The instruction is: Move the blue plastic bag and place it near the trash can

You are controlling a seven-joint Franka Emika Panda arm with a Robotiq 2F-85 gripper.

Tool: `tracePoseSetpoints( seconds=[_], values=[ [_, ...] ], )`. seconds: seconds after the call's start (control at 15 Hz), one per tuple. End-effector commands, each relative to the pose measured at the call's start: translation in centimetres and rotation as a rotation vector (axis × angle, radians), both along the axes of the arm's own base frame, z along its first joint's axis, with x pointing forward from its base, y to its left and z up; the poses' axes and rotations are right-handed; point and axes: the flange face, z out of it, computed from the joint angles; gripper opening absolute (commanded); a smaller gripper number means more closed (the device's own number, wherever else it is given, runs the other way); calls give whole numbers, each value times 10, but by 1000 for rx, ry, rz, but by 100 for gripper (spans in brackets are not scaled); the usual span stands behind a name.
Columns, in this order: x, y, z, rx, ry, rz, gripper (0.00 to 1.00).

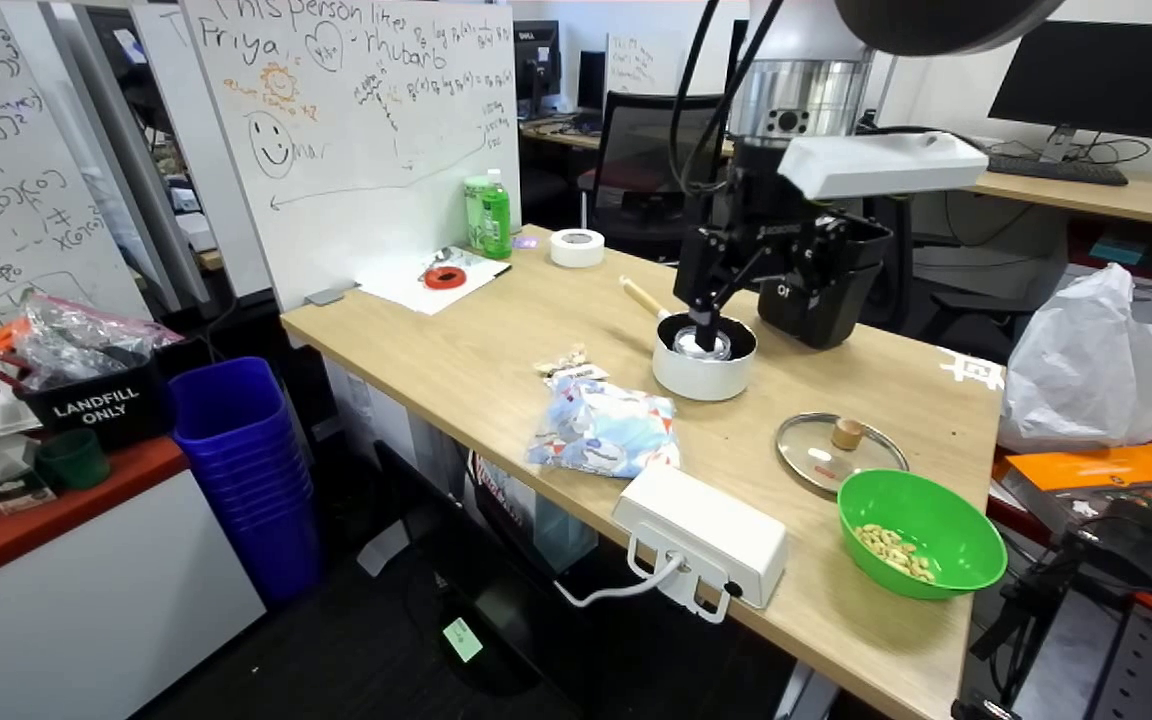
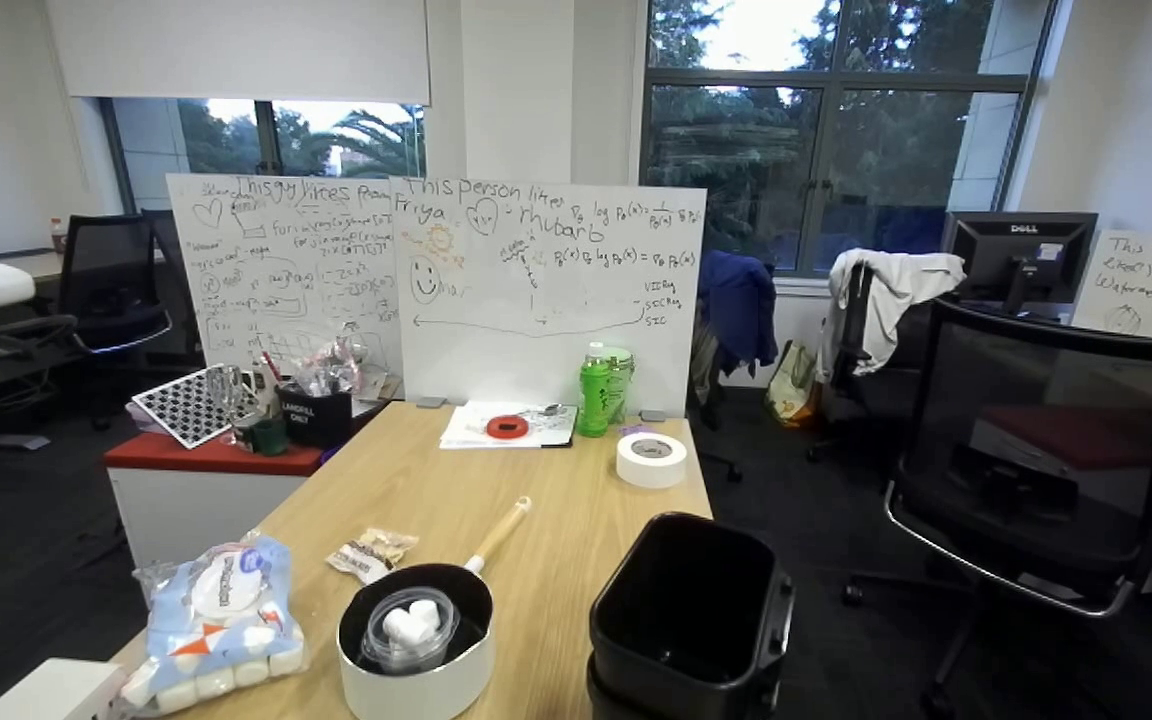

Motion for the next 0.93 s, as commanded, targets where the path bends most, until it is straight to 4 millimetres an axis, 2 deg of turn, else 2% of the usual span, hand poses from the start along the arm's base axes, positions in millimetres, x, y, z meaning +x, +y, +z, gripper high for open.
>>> tracePoseSetpoints(
  seconds=[0.0,0.33,0.67,0.73,0.87],
  values=[
    [29,12,-11,21,-23,-202,100],
    [79,27,-31,42,-108,-492,100],
    [119,22,-71,-38,-96,-791,100],
    [106,19,-66,-11,-101,-710,100],
    [110,19,-74,-17,-96,-723,100]
  ],
)
